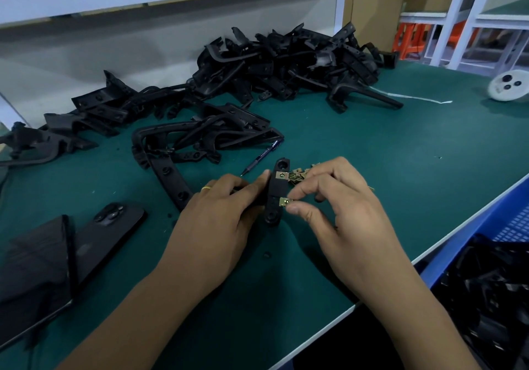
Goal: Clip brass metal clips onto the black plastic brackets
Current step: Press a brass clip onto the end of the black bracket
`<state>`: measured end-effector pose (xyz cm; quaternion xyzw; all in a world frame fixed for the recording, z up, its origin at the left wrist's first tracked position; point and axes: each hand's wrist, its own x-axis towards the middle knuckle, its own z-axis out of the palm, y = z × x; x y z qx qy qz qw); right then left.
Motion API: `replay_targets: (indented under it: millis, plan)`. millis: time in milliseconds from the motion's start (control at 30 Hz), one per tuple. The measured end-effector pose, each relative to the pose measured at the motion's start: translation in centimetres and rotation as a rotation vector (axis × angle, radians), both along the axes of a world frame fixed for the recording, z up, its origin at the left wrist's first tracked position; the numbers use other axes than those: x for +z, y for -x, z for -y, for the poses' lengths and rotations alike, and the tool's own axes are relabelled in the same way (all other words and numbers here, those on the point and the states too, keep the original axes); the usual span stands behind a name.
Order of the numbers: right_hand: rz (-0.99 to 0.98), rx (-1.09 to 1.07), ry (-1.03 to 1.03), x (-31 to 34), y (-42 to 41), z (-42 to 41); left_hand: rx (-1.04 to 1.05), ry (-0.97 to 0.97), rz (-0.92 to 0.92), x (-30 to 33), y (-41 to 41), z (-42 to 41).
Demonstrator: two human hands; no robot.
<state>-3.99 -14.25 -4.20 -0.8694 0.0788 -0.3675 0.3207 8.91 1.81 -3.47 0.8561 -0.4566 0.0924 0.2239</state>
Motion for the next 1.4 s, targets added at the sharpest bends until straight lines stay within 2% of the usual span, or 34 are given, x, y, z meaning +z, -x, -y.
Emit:
replay_targets:
  millis: [100, 300, 567, 667, 800, 967, 1067, 1133, 1267, 1400]
  plan:
    - [0.006, -0.002, -0.009, 0.1, 0.0, 0.0, 0.000, -0.013, 0.008, 0.1, 0.1, 0.0]
    - [-0.002, -0.003, -0.029, 0.2, 0.1, -0.1, 0.008, 0.044, -0.091, 0.1, 0.0, -0.1]
    - [-0.001, 0.013, -0.035, 0.3, 0.2, -0.2, -0.026, 0.002, -0.027, 0.2, 0.3, -0.1]
    - [0.060, 0.067, -0.100, 0.4, 0.3, 0.0, -0.084, 0.036, -0.051, 0.2, 0.2, -0.1]
    - [0.137, 0.127, -0.248, 0.6, 0.9, 0.8, -0.273, 0.084, -0.138, 0.1, 0.1, -0.3]
    - [0.014, 0.284, -0.346, 0.7, 1.1, 1.5, -0.365, 0.086, -0.111, 0.1, 0.1, -0.4]
    - [-0.025, 0.294, -0.373, 0.6, 0.8, 1.3, -0.375, 0.026, -0.033, 0.3, 0.2, -0.5]
    - [-0.011, 0.248, -0.377, 0.4, 0.7, 1.1, -0.373, -0.001, 0.005, 0.2, 0.4, -0.5]
    - [0.005, 0.147, -0.315, 0.4, 0.6, 0.9, -0.369, 0.077, -0.032, -0.1, 1.0, 0.0]
    - [-0.027, 0.271, -0.201, 0.5, 0.6, 1.1, -0.339, 0.171, -0.073, -0.2, -0.1, -0.3]
